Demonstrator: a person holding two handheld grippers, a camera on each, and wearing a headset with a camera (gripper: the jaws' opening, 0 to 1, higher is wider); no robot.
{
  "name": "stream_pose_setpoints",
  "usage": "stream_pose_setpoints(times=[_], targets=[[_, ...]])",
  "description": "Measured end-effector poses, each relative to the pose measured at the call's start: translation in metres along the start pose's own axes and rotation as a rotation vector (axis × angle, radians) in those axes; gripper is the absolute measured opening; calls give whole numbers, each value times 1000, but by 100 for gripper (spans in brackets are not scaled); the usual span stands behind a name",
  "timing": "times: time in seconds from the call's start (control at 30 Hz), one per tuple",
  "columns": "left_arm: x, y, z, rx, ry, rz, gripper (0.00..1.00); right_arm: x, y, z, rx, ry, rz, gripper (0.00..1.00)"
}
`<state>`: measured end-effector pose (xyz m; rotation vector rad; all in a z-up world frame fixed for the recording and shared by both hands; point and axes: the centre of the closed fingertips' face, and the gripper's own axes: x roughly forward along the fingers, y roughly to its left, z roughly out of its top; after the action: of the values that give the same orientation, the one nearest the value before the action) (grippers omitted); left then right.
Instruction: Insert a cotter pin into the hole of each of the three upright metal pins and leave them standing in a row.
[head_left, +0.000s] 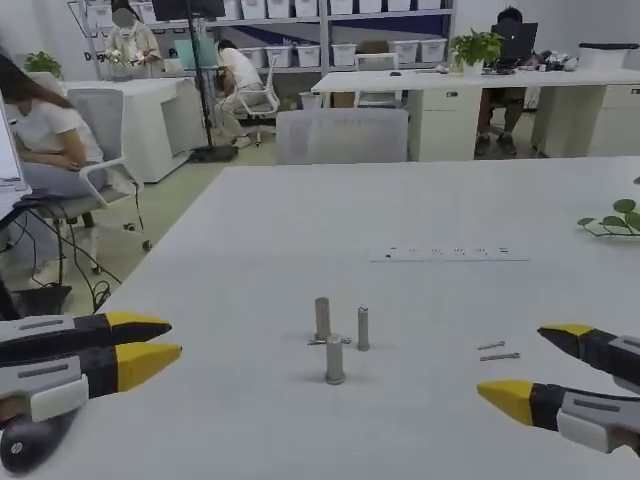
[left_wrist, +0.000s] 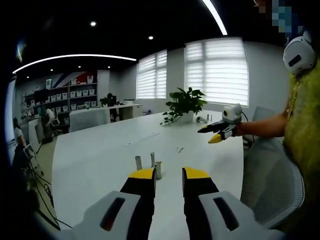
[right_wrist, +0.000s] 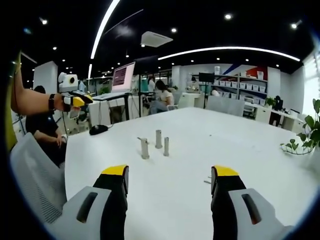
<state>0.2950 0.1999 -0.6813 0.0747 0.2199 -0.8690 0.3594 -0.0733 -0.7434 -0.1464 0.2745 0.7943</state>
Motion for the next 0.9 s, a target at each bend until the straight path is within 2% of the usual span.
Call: stream_pose_setpoints(times=[0.13, 0.23, 0.47, 0.67, 0.8, 0.9], targets=[[21, 5, 4, 4, 1, -16, 21, -7, 0, 9, -21, -5, 10, 69], [36, 11, 9, 4, -10, -23, 22, -14, 5, 5, -54, 22, 29, 69], [68, 25, 16, 9, -4, -52, 24, -26, 5, -2, -54, 31, 34, 69], [91, 48, 14, -7, 7, -51, 23, -30, 3, -5, -55, 36, 30, 69], [109, 62, 8, -12, 22, -46, 23, -31, -1, -6, -52, 41, 20, 68], [122, 69, 3, -11, 40, -56, 23, -33, -3, -6, -42, 36, 12, 68]])
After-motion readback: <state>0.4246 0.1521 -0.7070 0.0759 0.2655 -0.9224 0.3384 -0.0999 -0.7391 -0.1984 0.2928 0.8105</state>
